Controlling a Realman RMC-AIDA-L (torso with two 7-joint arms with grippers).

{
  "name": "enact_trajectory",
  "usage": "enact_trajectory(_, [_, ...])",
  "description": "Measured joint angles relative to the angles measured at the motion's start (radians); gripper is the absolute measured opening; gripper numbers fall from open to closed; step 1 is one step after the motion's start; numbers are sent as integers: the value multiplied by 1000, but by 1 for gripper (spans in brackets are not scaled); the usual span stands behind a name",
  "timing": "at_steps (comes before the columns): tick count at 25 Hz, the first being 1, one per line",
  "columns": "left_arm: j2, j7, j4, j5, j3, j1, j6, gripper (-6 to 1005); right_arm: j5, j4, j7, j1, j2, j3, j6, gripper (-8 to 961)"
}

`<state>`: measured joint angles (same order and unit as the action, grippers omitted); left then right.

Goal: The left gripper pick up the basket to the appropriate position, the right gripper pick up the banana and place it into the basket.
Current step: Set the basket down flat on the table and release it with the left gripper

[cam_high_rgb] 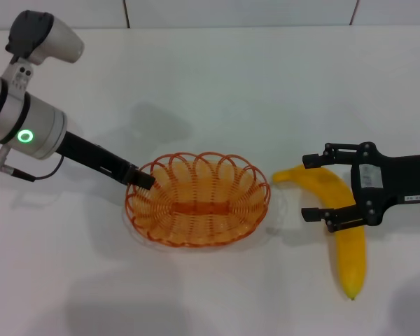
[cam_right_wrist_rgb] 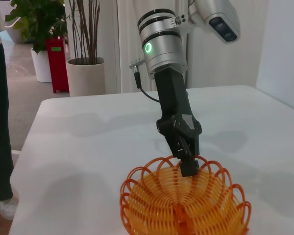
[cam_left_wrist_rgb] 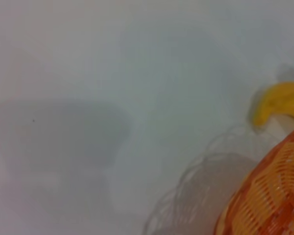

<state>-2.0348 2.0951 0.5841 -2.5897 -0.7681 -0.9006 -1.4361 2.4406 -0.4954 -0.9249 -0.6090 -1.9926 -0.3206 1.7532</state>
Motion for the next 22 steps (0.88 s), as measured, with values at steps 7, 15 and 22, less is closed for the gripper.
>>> enact_trajectory(7, [0,0,-3,-18,0,-5,0,78,0,0,0,0,0,0,0,894])
enact_trajectory(15, [-3,2,-3,-35,-2,-8,0,131,0,0,0,0,0,0,0,893])
enact_trajectory(22, [-4,10,-3,-35,-2,-9,0,232,0,0,0,0,0,0,0,893])
